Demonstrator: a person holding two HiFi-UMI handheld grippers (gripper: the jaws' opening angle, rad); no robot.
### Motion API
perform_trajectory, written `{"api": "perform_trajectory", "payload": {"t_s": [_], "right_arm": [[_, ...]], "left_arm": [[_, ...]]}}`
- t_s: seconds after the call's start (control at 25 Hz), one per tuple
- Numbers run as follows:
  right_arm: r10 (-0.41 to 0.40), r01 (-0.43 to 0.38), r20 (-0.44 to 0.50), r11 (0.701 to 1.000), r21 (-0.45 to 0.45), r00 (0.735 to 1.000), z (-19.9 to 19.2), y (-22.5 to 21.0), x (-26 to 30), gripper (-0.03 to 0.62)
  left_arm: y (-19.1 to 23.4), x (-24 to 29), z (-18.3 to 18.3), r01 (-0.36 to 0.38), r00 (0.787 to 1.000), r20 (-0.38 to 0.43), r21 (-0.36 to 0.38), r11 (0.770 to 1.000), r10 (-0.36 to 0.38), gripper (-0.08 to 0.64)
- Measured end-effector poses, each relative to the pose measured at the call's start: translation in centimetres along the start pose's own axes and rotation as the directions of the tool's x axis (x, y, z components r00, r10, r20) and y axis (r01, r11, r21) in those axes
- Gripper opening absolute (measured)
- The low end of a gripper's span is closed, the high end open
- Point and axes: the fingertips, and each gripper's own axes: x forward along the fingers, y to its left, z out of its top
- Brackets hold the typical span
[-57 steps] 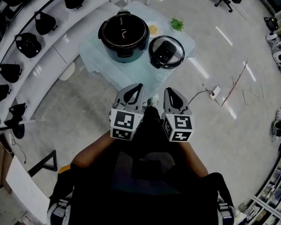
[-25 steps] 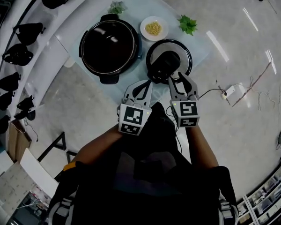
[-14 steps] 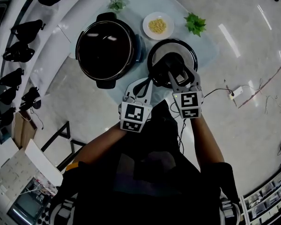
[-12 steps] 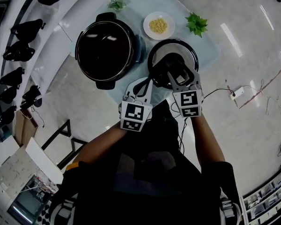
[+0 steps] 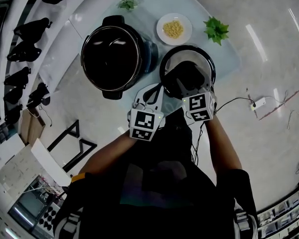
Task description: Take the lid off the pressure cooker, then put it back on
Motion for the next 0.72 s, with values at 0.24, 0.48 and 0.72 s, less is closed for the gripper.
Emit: {"api": "perform_trajectory", "payload": {"t_s": [0.24,0.48,0.72], "right_arm": [[0.007,-0.008,-0.018,0.999,-0.041,1.000,-0.6,0.2,1.2,0.307],[-0.014,0.015,0.005,0.998,-0.055,1.000,-0.9,0.1,1.4,0.307],[-0.026,0.026,0.013,0.999,-0.036,1.000,-0.9,-0.1,1.4,0.290]], "left_arm": [[0.5,0.1,0.2,-0.019,1.000,-0.010,0.003,1.000,0.019,0.008],[0.1,-0.2,0.1,-0.012,1.000,-0.009,0.014,1.000,0.012,0.008],[-0.5,-0.9,0.6,-0.006,1.000,0.013,0.026,1.000,0.006,0.008]]}}
